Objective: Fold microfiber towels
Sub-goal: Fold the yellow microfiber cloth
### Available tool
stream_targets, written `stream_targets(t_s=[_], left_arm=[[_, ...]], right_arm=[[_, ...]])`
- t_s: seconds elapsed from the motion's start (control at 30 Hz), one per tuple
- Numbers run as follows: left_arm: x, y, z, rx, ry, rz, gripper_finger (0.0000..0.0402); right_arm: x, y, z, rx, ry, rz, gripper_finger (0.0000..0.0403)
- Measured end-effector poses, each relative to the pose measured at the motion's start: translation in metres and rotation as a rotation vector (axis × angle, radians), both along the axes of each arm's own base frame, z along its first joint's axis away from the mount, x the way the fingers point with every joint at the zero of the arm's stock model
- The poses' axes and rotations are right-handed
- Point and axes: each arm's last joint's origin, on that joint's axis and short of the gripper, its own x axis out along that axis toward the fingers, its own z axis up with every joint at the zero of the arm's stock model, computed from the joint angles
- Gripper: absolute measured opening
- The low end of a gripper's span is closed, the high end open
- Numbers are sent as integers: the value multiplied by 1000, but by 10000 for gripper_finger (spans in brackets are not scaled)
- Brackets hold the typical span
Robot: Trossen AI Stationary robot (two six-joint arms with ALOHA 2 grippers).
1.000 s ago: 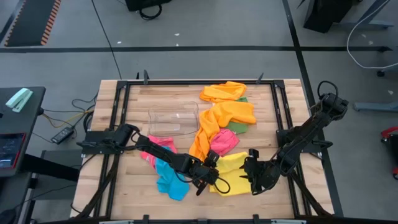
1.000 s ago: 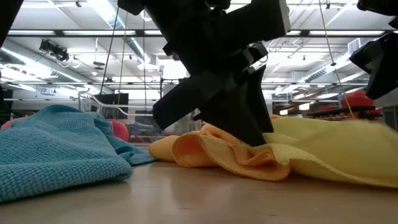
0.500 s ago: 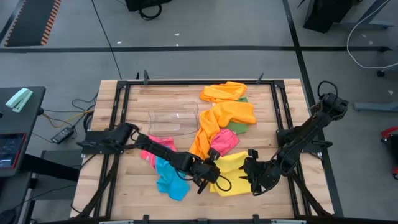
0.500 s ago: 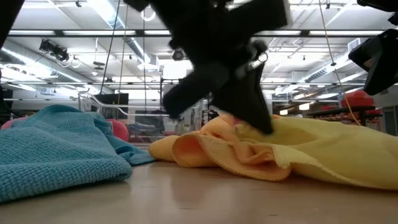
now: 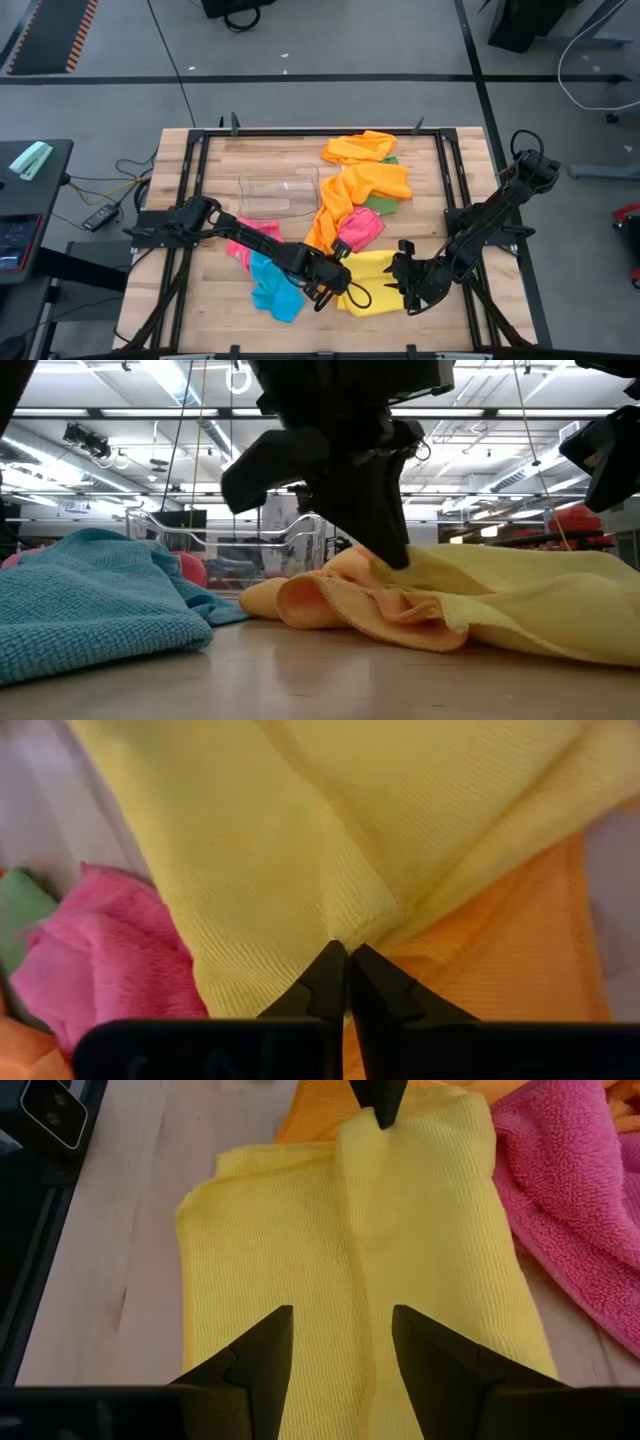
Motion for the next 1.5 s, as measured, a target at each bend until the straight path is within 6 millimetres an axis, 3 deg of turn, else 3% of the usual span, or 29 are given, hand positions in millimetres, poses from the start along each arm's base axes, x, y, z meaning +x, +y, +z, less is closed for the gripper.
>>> stream_targets(t_s=[0.17, 0.57, 0.8, 0.97, 1.27, 1.5], left_arm=[[2, 0, 1, -15, -24, 11, 23], [2, -4, -11, -54, -7, 67, 151], [-4, -24, 9, -56, -42, -5, 189], [-7, -37, 10, -52, -67, -35, 194], [11, 5, 11, -177, -99, 189, 192], [14, 14, 11, -204, -95, 218, 193]], right_arm=[[0, 0, 0, 1, 2, 2, 181], [-8, -8, -13, -32, 63, -18, 181], [-8, -5, -13, -24, 33, 12, 181], [-7, -4, -12, -62, 3, 16, 181], [3, -29, -16, -148, 43, -126, 197], [22, -67, -21, -56, 230, -147, 247]])
